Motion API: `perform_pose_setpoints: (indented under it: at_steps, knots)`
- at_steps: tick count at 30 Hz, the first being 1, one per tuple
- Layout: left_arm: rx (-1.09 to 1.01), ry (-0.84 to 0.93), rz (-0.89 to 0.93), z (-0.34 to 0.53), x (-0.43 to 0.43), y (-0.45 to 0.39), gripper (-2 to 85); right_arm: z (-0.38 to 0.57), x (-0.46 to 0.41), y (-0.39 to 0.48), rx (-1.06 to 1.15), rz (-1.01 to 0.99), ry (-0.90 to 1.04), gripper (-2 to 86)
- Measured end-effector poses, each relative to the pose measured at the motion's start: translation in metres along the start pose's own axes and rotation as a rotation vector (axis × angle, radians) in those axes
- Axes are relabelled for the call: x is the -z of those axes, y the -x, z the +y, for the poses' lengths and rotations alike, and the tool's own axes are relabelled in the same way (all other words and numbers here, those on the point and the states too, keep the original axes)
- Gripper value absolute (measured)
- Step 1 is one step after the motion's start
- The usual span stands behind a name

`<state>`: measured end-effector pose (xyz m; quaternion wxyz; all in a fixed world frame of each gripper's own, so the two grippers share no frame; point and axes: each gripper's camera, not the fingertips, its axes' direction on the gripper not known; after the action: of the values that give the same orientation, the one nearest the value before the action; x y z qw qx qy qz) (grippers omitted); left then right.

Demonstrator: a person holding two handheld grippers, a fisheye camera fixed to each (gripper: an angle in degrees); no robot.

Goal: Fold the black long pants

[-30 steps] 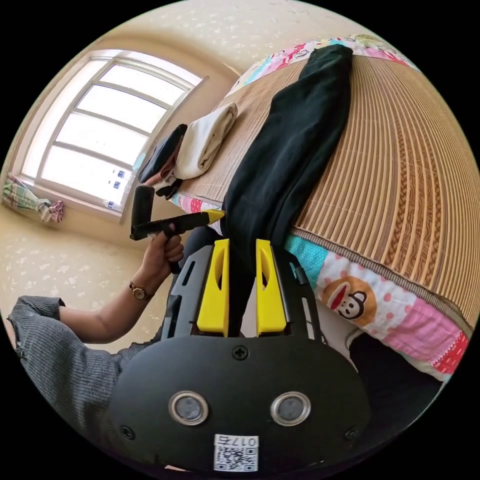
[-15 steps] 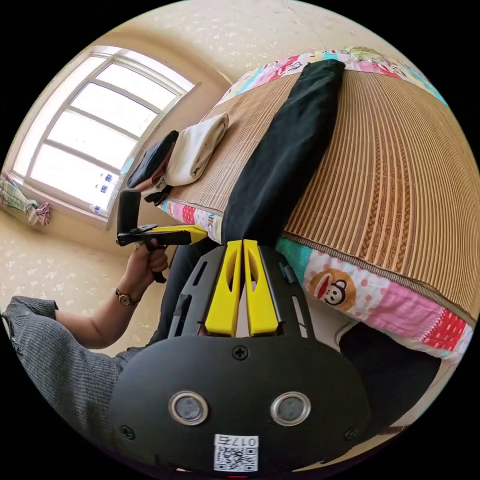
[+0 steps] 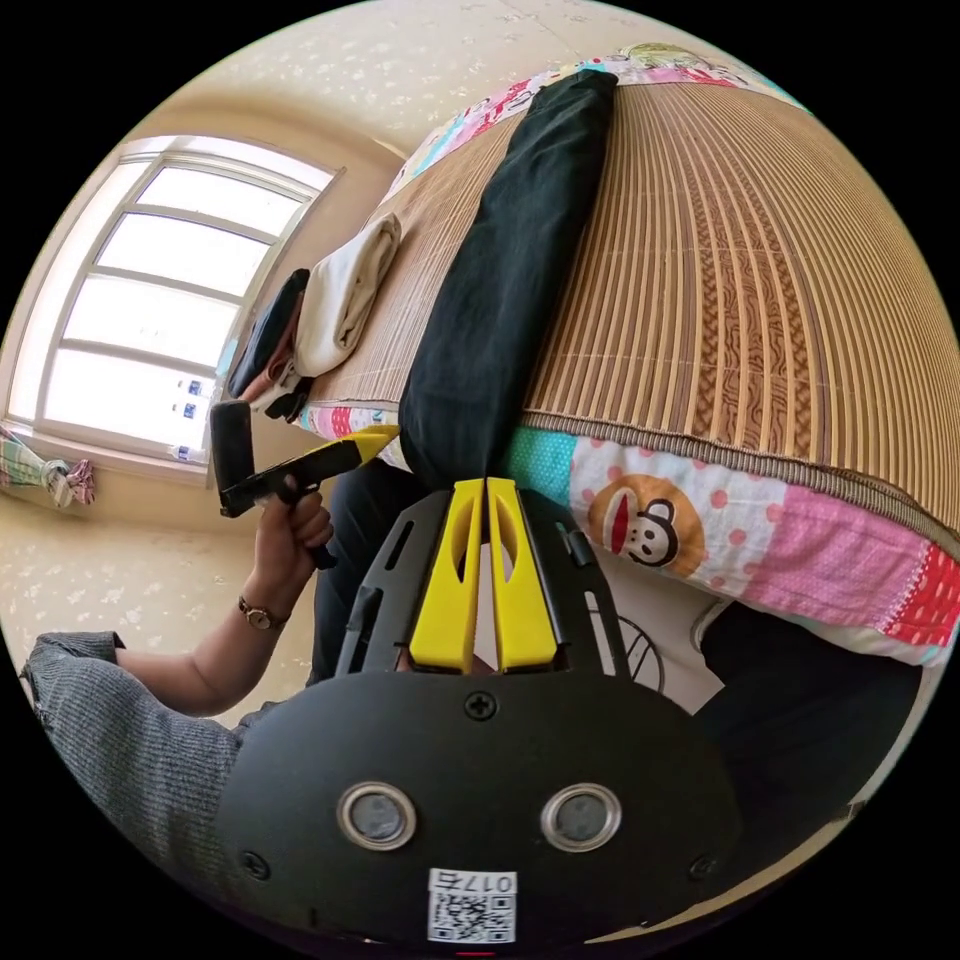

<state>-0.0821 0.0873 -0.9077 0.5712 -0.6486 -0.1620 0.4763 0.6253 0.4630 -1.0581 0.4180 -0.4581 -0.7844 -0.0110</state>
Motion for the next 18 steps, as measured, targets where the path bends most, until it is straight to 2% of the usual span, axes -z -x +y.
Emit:
perform_pose_setpoints:
  at_steps: [3,5,7,9,13,15,18]
  knots:
    - [-0.028,0.029,-0.116,-0.006,-0.016,-0.009,5.5,-0.007,-0.005,-0.003,-0.013,-0.015,0.01,0.8]
    - [-0.034,0.051,-0.089,-0.011,-0.013,-0.012,1.2,-0.01,-0.005,0.001,-0.007,-0.013,0.011,0.9]
    - [-0.076,-0.043,-0.021,-0.006,0.013,-0.018,0.3,-0.011,-0.002,0.008,0.009,-0.012,0.013,1.1]
    - [-0.092,-0.083,-0.03,0.0,0.027,-0.019,0.0,-0.011,0.0,0.016,0.048,-0.031,0.003,1.3]
    - [0.056,0.028,-0.05,0.001,0.006,0.017,1.4,-0.016,-0.019,0.011,0.037,-0.068,0.04,2.2]
    - [0.092,-0.024,-0.046,0.002,0.014,0.028,3.8,-0.02,-0.026,0.005,0.021,-0.081,0.069,3.2]
    - [0.107,-0.132,0.017,-0.009,0.032,0.04,8.2,-0.023,-0.006,0.01,0.065,-0.125,-0.052,7.4]
